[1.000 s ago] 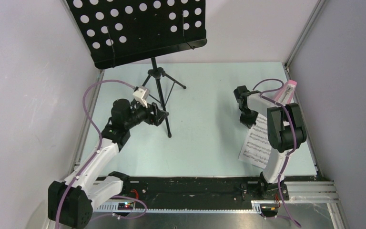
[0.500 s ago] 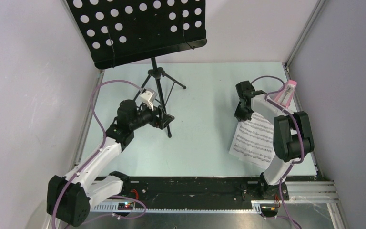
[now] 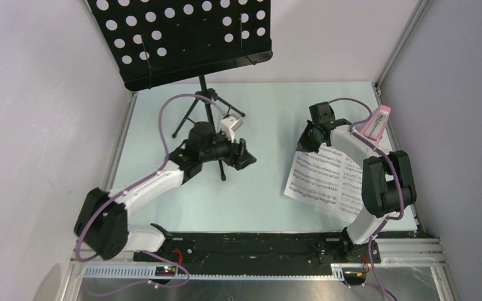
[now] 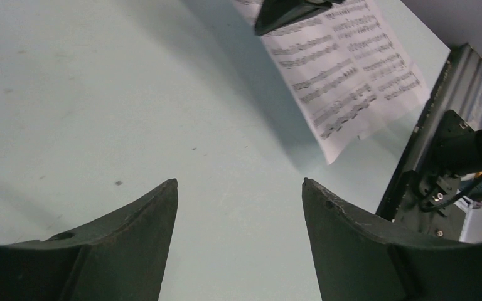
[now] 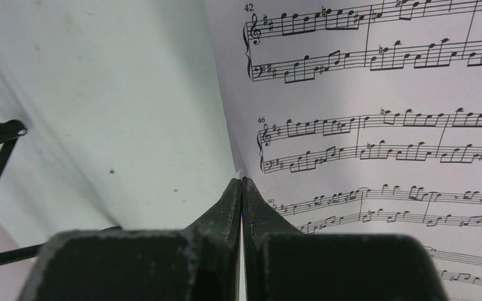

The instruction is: Set up the instrument practice props

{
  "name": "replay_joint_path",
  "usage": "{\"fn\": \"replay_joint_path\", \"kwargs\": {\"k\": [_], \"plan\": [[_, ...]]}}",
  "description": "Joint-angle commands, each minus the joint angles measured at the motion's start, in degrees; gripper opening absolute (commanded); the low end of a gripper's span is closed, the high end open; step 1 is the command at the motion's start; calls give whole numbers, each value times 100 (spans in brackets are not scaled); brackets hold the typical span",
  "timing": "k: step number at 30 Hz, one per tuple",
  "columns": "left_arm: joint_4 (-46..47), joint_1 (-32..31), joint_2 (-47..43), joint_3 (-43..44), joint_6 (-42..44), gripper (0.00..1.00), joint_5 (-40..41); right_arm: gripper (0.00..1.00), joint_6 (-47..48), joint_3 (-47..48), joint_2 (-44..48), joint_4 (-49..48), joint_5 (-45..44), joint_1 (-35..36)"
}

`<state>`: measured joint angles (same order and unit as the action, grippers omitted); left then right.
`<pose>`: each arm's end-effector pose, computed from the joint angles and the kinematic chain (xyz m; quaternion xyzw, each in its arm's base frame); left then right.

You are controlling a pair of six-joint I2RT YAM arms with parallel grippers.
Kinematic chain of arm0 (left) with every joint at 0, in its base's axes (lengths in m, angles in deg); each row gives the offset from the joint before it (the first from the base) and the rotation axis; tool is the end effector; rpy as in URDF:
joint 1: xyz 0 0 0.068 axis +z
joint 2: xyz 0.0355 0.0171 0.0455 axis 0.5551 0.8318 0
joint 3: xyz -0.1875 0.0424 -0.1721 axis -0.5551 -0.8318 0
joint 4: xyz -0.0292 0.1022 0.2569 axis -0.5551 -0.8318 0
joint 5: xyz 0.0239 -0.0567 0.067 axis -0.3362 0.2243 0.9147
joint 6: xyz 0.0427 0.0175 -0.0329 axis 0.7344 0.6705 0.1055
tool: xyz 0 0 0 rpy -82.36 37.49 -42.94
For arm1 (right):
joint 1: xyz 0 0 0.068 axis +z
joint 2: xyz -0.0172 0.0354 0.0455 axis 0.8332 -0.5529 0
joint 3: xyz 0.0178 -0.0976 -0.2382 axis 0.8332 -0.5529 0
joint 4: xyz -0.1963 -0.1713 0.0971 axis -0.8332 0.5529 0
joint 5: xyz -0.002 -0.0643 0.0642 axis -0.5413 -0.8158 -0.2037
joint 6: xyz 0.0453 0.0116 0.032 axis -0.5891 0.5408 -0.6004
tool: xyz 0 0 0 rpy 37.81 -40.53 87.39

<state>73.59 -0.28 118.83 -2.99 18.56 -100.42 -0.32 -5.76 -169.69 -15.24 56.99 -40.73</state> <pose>0.2532 -0.1913 0.2418 0.2835 0.7784 -0.3724 0.4183 0.3507 0.1021 0.1870 0.1905 0.9425 0.1625 0.2213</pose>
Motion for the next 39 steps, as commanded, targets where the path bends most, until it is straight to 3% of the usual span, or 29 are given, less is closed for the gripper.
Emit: {"fn": "replay_joint_path", "kwargs": {"k": [1,9,24,32,39], "plan": [[289,-368,1006,827,-513,73,83,0,-367,19,284,-454,359,117],[354,-441,2852,1981,-1524,72,-368,0,-257,40,314,-679,590,183],[516,-771,3866,2804,-1903,69,-516,0,-263,142,313,-597,924,169],[480,-776,4163,2916,-2041,42,-332,0,-248,188,307,-521,947,155],[471,-782,4029,2762,-2017,3,-17,0,-270,194,310,-376,870,119]]}}
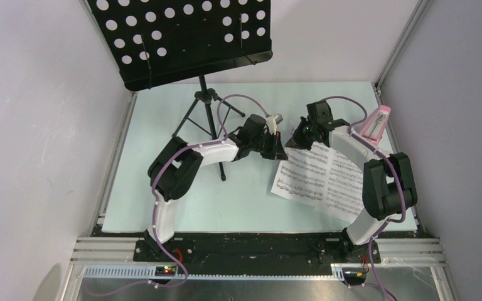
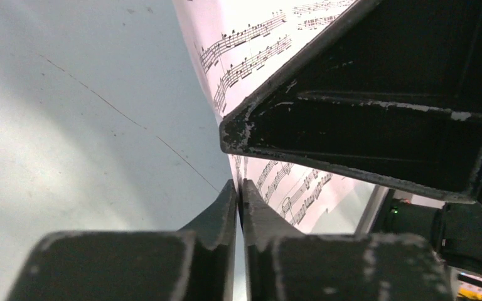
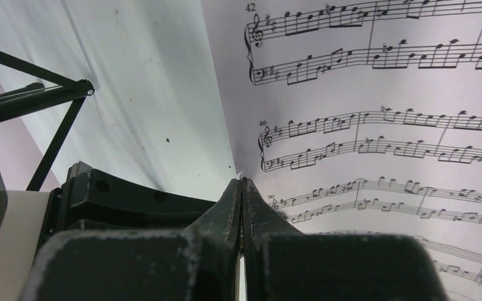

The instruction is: Set up the instrument practice props

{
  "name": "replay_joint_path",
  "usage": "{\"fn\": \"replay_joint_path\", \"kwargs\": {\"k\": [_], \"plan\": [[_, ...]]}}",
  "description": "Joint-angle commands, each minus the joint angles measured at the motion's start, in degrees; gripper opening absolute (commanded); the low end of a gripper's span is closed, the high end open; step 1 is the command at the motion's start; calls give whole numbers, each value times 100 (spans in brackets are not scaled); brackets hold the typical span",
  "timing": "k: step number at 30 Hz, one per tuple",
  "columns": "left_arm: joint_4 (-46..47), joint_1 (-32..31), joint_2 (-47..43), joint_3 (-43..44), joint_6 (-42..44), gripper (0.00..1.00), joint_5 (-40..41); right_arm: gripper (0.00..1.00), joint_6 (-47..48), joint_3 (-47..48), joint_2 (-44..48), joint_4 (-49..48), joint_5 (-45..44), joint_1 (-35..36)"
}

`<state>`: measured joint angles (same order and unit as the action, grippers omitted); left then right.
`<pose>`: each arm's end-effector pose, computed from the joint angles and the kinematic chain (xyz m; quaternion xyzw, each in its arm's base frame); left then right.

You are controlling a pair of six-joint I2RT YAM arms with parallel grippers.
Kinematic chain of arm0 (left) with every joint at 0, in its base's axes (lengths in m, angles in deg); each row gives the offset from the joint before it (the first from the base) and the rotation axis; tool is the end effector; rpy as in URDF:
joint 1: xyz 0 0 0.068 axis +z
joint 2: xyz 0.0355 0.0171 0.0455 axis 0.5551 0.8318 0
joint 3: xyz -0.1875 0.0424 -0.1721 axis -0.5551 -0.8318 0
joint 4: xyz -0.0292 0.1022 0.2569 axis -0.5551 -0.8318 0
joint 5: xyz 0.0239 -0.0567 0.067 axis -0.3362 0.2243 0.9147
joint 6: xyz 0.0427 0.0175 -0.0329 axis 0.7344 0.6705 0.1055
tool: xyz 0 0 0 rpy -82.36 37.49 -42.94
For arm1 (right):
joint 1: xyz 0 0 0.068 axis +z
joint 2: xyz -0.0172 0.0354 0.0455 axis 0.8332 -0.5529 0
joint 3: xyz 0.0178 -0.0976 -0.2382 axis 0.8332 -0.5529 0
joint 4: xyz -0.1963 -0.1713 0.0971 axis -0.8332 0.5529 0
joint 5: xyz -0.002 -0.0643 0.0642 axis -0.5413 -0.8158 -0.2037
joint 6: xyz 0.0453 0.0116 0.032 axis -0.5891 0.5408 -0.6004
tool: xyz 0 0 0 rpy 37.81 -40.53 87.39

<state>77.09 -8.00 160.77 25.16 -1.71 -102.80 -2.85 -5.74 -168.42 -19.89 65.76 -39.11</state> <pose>0.3312 -0.3200 0.1462 0.1928 0.8451 -0.4389 0.2365 0.3509 0.1192 0.2009 0.1675 0.9261 0.2561 0.2208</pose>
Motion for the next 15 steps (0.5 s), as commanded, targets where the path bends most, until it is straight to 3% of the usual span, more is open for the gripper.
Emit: {"fn": "replay_joint_path", "kwargs": {"k": [1,2,6,8,12,15], "plan": [[120,-11,-229,-75,48,1,245,0,-17,192,198,118,-1,-71],[88,-5,-315,-120,128,0,321,3,-21,203,211,133,58,-93],[-337,-14,-635,-160,624,0,553,29,-51,232,484,153,322,-333],[-666,-19,-859,-170,971,0,641,52,40,248,708,149,350,-493],[-1347,-29,-1515,-245,1702,0,878,68,272,300,1195,113,528,-809],[-1850,-59,-2150,-360,2253,0,954,72,383,307,1405,-79,1062,-1058]]}}
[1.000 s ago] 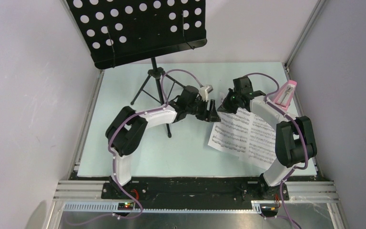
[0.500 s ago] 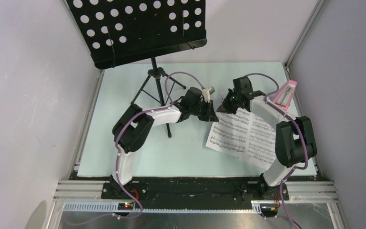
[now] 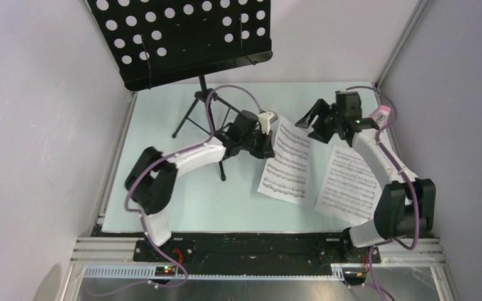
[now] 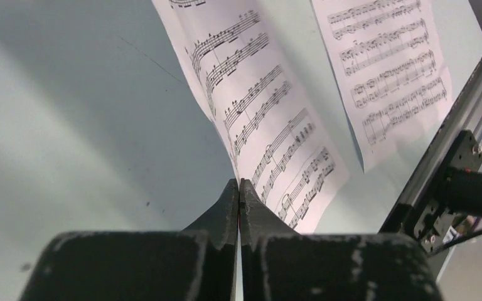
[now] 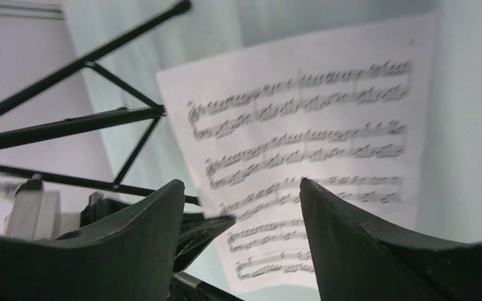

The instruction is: Set up the instrument practice props

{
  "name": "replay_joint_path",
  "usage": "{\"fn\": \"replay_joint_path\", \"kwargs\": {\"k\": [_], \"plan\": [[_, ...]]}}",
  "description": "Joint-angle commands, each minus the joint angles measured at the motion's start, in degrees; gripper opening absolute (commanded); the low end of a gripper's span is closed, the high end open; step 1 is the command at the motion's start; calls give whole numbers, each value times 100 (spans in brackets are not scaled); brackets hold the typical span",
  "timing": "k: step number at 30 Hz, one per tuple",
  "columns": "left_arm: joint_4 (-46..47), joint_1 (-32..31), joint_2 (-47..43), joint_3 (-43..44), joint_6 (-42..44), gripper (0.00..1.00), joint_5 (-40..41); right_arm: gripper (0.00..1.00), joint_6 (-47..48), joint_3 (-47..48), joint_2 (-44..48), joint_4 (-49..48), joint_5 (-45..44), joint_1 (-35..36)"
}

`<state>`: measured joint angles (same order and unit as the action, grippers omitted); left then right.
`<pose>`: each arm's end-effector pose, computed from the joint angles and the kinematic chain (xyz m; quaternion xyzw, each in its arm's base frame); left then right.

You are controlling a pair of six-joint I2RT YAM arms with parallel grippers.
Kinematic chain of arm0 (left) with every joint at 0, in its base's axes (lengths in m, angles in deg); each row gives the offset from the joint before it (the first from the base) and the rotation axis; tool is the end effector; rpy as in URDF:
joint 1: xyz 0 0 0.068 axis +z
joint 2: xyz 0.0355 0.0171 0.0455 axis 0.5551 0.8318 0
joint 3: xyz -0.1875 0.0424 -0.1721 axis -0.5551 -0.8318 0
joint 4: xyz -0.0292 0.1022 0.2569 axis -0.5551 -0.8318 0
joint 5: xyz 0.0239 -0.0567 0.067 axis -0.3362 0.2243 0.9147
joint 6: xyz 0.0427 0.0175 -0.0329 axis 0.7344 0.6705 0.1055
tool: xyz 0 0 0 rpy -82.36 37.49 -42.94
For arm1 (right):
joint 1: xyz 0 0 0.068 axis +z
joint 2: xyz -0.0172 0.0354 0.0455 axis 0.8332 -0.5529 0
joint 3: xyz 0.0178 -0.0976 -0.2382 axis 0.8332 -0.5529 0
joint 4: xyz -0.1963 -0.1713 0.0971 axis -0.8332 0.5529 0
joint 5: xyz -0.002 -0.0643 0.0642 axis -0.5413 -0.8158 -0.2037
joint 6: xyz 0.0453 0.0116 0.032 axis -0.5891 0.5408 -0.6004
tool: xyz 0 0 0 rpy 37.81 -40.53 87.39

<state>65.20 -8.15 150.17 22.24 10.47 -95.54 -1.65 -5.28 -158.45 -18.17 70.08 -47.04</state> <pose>0.3102 -0.2967 0.1883 0.2541 0.8539 -0.3537 0.2848 0.3413 0.0688 0.2611 0.1907 0.8905 0.2952 0.2890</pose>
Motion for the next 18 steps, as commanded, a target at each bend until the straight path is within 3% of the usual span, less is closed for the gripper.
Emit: {"fn": "replay_joint_path", "kwargs": {"k": [1,4,8,18], "plan": [[-762,-55,-1442,-85,1341,0,220,74,323,265,511,-400,751,-324],[-1236,-114,-2327,-150,2145,0,231,77,504,276,738,-934,1266,-397],[-1597,-121,-3280,-116,2578,0,452,81,624,325,1093,-1735,1805,-363],[-1685,-114,-4330,766,2222,0,768,91,769,625,1615,-3360,2684,-56]]}}
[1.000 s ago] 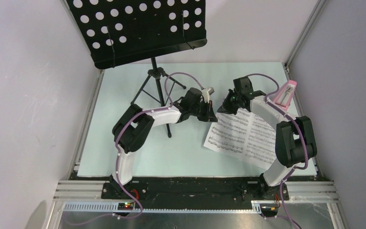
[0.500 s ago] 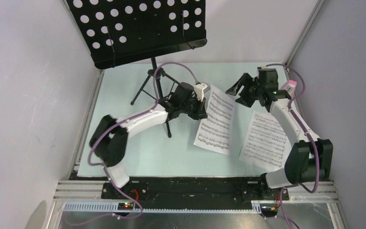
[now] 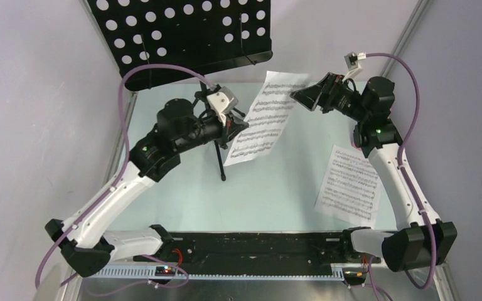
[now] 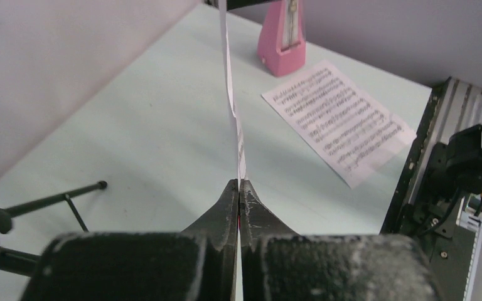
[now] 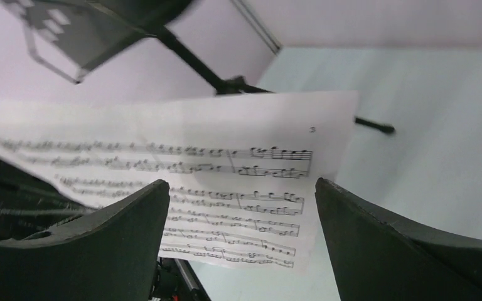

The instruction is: Set up the instrument practice props

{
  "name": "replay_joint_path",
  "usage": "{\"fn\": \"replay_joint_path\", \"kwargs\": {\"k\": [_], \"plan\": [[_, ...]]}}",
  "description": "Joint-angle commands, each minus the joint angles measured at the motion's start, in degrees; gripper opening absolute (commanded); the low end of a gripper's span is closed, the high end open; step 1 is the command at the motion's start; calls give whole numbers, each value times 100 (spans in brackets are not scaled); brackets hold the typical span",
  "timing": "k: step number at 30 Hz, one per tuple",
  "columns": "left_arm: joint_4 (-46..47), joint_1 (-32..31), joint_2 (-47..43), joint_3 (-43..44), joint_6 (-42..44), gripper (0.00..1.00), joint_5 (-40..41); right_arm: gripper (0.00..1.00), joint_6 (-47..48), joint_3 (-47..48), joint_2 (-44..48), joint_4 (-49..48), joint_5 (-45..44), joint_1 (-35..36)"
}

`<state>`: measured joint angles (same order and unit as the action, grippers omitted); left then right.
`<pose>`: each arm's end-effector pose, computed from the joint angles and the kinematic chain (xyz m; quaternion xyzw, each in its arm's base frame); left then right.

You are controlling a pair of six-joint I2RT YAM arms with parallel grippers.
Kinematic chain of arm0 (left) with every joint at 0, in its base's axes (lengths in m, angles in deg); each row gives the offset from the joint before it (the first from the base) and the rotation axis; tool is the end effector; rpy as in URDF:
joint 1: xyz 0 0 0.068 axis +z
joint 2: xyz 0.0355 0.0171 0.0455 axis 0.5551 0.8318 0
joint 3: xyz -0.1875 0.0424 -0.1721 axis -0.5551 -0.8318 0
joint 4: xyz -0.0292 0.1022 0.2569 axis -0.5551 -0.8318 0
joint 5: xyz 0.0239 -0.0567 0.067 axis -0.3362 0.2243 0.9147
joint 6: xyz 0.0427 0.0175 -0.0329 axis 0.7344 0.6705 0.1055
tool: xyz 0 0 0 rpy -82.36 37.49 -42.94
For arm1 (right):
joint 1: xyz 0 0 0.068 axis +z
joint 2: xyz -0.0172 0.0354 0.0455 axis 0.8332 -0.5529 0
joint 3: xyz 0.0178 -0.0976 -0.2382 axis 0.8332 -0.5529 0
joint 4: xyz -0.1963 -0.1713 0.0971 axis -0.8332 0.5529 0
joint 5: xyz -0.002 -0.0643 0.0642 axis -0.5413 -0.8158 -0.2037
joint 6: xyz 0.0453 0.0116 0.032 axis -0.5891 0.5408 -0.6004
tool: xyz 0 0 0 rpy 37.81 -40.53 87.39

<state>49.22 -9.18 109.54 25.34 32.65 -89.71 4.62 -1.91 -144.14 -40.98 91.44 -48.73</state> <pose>0.1950 -0.1949 0.4251 0.3770 0.6718 -0.3062 0.5593 0.2994 0.0658 0.4021 -0.0626 0.7200 0.4629 0.5132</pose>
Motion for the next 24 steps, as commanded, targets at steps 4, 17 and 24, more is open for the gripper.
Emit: {"fn": "replay_joint_path", "kwargs": {"k": [4,17,24], "plan": [[-77,-10,-482,898,-114,0,280,94,61,461,32,-1696,1018,172],[291,199,-998,1558,-967,0,518,86,-596,2344,-1380,-2837,1539,644],[914,596,-1210,1212,-1796,0,850,71,-1730,3069,-2032,-4001,1961,1084]]}}
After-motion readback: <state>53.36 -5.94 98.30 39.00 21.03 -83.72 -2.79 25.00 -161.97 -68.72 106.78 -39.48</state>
